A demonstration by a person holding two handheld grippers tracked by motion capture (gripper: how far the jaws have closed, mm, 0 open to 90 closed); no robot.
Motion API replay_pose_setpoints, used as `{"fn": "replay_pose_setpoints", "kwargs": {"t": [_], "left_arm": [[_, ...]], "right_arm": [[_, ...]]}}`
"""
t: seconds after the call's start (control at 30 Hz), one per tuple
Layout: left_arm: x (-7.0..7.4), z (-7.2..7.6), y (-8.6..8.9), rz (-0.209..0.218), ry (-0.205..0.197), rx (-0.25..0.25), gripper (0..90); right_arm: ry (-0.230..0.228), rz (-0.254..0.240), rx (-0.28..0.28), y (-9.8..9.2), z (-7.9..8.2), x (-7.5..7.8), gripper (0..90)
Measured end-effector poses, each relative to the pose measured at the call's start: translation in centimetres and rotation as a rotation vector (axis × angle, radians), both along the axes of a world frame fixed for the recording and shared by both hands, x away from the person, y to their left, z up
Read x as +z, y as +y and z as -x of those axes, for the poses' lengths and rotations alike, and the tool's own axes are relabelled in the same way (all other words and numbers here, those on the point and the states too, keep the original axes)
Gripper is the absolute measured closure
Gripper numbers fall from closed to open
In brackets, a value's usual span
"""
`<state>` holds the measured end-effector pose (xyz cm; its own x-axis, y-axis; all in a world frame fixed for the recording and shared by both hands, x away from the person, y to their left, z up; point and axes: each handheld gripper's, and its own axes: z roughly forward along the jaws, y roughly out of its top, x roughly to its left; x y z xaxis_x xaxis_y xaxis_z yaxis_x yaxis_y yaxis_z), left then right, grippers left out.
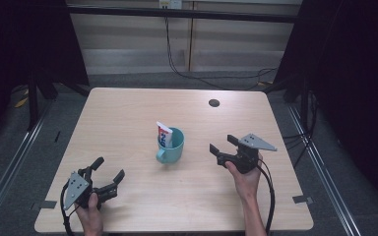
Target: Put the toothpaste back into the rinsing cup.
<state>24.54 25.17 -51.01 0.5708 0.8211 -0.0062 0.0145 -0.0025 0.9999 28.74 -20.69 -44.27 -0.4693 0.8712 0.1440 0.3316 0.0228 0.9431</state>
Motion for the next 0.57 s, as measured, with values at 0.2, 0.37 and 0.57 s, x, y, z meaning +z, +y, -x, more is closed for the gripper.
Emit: {"fn": "replay_pose_setpoints", "kwargs": {"t": [0.2, 0.37, 0.57], "left_arm": [[0.0, 0.0, 0.0, 0.000, 0.001, 0.000, 15.3], [0.0, 0.0, 0.0, 0.000, 0.000, 0.000, 15.3], [0.0, 0.0, 0.0, 0.000, 0.001, 0.000, 15.3]], "right_arm": [[0.002, -0.018, -0.025, -1.3, 1.0, -0.6, 20.6], [0.004, -0.015, -0.043, -2.1, 1.9, -1.2, 20.8], [-0.003, -0.004, -0.064, -2.6, 2.5, -1.9, 20.3]]}}
